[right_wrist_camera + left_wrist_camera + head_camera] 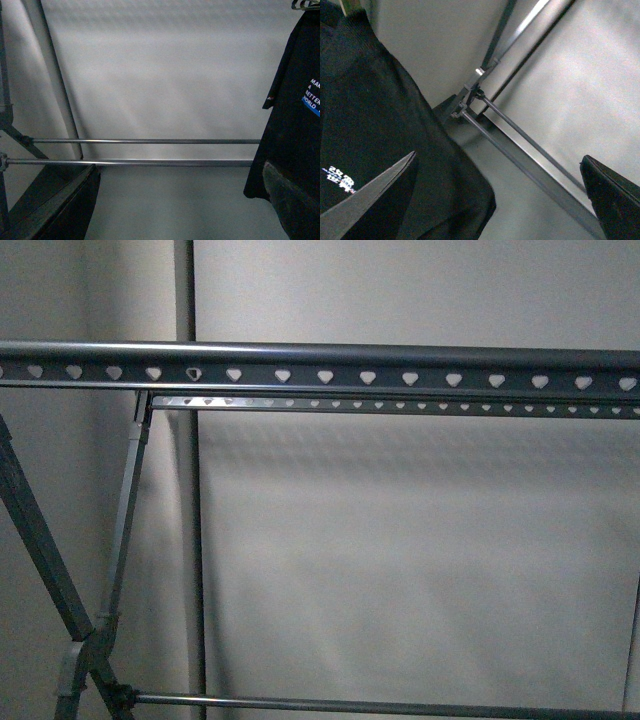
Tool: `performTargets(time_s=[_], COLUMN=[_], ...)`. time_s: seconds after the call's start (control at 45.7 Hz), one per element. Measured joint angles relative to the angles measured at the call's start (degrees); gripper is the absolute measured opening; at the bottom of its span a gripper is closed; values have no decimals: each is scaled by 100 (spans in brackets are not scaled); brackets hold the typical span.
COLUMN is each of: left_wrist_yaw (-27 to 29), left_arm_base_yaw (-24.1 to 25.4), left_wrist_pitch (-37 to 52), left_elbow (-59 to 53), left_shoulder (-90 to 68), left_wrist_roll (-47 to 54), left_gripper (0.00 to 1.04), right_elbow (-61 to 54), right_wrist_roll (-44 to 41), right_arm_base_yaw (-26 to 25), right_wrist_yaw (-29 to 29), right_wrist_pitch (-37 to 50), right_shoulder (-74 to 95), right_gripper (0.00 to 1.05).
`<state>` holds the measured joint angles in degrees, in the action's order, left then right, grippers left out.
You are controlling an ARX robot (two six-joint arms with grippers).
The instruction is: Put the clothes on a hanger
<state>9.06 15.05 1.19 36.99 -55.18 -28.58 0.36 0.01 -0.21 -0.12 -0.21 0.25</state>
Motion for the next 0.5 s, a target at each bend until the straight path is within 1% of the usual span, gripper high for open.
performTargets(time_s=[0.066, 0.153, 0.219, 0.394, 0.504], left_wrist_yaw=[140, 181, 225, 472, 586], left_arm_base_yaw=[96, 317, 433, 599, 632], left_wrist_pitch=[-59, -380, -431, -407, -404], left_elbow=[339, 911, 1102, 1464, 1980], left_shoulder=[-385, -1110, -1506, -2326, -3034], left_wrist_roll=[-262, -776, -938, -1082, -1091], left_gripper=[98, 98, 98, 98, 98], right_elbow=[2, 0, 0, 0, 0], right_wrist_roll=[0, 0, 0, 0, 0], right_arm_base_yaw=[0, 0, 0, 0, 0], right_wrist_yaw=[2, 0, 0, 0, 0], right_wrist_pitch=[0, 0, 0, 0, 0], right_shoulder=[0, 0, 0, 0, 0], right_gripper=[97, 97, 97, 97, 97])
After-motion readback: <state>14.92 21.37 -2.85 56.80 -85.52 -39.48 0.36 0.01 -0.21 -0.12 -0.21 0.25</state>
